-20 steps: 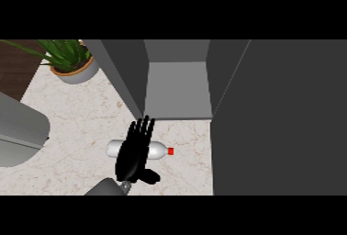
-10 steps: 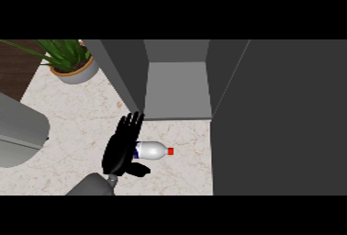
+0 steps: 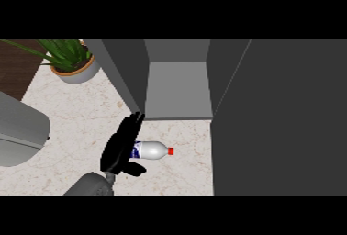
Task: Pick up the bottled water, place it into the cabinet and close the cabinet
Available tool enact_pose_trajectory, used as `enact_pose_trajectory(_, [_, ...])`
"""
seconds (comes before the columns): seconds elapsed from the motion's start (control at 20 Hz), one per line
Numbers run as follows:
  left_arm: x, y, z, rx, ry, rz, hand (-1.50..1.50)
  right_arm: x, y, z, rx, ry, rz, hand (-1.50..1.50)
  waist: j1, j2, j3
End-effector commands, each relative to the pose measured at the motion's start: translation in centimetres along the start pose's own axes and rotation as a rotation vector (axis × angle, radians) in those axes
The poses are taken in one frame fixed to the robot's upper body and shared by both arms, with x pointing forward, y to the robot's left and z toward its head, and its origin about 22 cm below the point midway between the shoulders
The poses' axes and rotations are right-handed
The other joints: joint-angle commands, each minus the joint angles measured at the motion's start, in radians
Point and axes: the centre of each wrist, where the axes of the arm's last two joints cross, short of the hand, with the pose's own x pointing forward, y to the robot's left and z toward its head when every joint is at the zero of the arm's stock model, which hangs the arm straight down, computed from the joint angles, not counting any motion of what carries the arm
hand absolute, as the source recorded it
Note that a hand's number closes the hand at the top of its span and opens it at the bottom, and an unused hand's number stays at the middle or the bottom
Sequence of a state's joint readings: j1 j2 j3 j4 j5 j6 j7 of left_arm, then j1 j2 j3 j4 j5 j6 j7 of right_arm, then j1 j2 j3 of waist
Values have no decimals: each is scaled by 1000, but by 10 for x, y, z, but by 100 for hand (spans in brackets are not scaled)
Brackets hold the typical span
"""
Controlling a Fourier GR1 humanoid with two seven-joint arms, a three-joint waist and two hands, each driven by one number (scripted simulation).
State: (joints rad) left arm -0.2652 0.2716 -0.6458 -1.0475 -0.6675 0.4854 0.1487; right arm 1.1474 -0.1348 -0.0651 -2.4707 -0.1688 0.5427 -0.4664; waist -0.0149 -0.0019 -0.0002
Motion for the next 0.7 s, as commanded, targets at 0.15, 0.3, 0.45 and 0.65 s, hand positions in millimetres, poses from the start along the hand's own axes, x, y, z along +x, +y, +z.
enact_pose_trajectory(0.15, [-22, -9, 0, -20, 28, 65, 150, 31, 12, -9, -7, -83, -33, -150, -3, 4, -2])
enact_pose_trajectory(0.3, [-12, -21, -3, -6, 15, 66, 150, 29, 3, -4, 28, -65, -35, -150, -4, 4, -1])
enact_pose_trajectory(0.45, [-4, -11, -12, -7, 11, 103, 150, 26, 5, -4, 14, -69, -2, -150, -5, 3, -1])
enact_pose_trajectory(0.65, [10, -20, -20, -4, -99, 9, 150, 21, 4, -4, 14, -64, -39, -150, -10, 4, -1])
